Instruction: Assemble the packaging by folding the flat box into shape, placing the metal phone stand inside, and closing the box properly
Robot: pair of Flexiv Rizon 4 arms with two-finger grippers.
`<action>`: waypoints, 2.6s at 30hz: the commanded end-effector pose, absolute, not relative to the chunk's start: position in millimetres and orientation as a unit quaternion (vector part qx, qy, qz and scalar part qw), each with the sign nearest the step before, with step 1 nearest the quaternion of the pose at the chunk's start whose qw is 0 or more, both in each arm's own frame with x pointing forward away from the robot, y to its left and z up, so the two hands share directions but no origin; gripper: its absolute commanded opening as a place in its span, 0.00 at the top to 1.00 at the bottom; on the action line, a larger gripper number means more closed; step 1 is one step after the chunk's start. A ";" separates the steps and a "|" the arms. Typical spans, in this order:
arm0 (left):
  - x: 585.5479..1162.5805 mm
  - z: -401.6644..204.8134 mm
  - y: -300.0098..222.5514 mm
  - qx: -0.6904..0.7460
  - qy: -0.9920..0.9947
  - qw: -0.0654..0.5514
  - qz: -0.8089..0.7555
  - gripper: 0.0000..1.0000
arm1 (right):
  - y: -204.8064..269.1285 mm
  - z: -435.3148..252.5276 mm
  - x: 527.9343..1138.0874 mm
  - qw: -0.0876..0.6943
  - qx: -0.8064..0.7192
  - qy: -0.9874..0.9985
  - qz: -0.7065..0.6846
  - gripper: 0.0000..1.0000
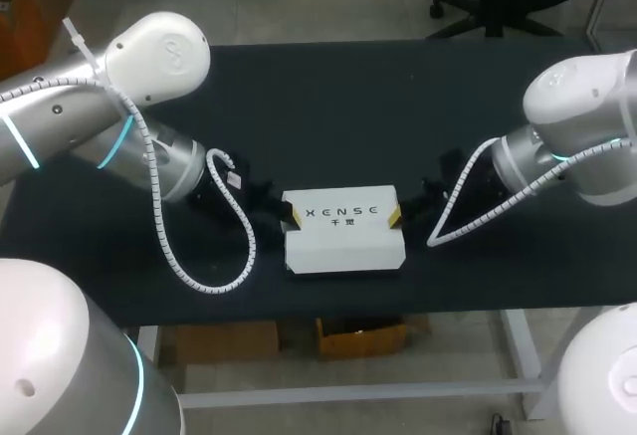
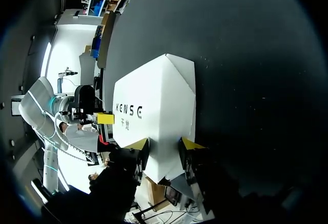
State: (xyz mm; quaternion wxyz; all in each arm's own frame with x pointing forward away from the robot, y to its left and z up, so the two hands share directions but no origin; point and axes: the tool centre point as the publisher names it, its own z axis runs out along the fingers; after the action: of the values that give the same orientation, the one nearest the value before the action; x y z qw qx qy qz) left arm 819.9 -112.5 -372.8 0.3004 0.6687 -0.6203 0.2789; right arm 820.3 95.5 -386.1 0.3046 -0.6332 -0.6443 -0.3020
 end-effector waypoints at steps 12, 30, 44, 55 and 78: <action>820.9 -365.5 -120.1 0.675 -0.619 0.303 0.264 0.53 | 99.8 -379.7 822.4 0.305 -0.662 -0.630 -0.268 0.64; 825.1 -361.9 -122.0 0.682 -0.615 0.314 0.242 0.53 | 101.7 -375.6 827.0 0.320 -0.686 -0.610 -0.235 0.64; 825.6 -359.9 -121.1 0.687 -0.612 0.319 0.228 0.52 | 100.6 -368.4 828.2 0.319 -0.691 -0.607 -0.227 0.64; 826.5 -355.2 -120.9 0.689 -0.610 0.324 0.219 0.52 | 101.1 -365.6 827.9 0.327 -0.693 -0.604 -0.219 0.64; 831.7 -351.4 -122.5 0.692 -0.601 0.350 0.193 0.51 | 103.0 -360.2 832.9 0.343 -0.701 -0.594 -0.195 0.67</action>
State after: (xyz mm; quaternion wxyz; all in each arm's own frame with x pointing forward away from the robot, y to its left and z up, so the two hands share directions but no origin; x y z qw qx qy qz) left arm 827.2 -115.9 -351.7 0.3421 0.6962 -0.5985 0.2002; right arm 831.7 97.1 -361.2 0.3418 -0.7018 -0.5929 -0.1975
